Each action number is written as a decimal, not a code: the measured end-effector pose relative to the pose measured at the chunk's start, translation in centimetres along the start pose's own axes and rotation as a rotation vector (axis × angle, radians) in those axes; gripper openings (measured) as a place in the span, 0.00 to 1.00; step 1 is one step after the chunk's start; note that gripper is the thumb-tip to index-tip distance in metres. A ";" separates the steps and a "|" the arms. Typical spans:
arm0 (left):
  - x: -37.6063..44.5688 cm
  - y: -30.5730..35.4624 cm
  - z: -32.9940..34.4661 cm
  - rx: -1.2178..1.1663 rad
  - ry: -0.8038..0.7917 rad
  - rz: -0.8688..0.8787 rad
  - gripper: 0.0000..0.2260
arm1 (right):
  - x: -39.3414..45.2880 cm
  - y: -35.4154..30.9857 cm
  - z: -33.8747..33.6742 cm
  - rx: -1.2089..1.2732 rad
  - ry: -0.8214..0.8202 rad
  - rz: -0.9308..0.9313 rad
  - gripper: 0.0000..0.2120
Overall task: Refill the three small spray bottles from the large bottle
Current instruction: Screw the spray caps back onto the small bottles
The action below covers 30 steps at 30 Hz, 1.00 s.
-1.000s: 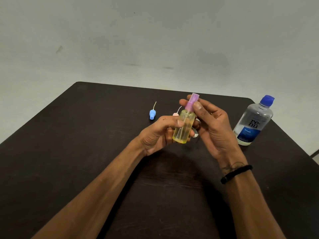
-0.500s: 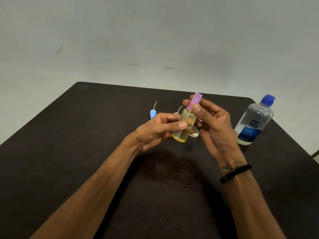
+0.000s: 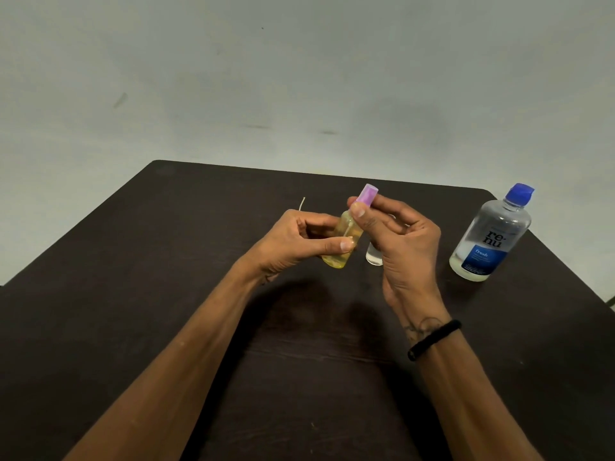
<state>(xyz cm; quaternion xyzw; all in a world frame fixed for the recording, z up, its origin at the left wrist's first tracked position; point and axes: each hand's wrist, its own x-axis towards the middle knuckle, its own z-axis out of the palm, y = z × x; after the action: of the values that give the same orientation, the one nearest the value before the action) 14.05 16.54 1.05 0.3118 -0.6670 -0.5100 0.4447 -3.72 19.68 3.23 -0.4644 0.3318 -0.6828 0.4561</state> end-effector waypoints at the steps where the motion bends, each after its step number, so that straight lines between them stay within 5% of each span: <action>1: 0.0 -0.1 0.0 -0.001 0.006 -0.003 0.16 | -0.1 0.2 0.2 -0.009 0.018 -0.002 0.19; 9: -0.1 -0.4 -0.7 0.061 0.021 0.009 0.14 | -1.0 1.2 1.3 -0.177 0.076 -0.082 0.17; 13: -0.5 -0.5 -1.9 0.051 0.056 0.004 0.15 | -1.8 2.1 2.1 -0.373 0.018 -0.113 0.24; 17: -0.4 -0.7 -2.9 0.026 0.222 0.009 0.18 | -2.1 3.0 2.3 -0.475 0.001 -0.116 0.29; 23: 0.1 -3.0 -4.6 0.103 0.559 -0.033 0.19 | -1.8 4.2 2.0 -0.482 0.002 -0.057 0.18; 30: 0.4 -4.3 -5.7 0.217 0.776 -0.116 0.22 | -2.1 5.2 2.2 -0.526 -0.073 -0.037 0.14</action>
<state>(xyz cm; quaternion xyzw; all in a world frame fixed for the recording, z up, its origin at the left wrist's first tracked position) 18.94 12.67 -2.47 0.5633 -0.4810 -0.3054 0.5984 0.34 19.64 -1.26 -0.5972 0.4727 -0.5642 0.3188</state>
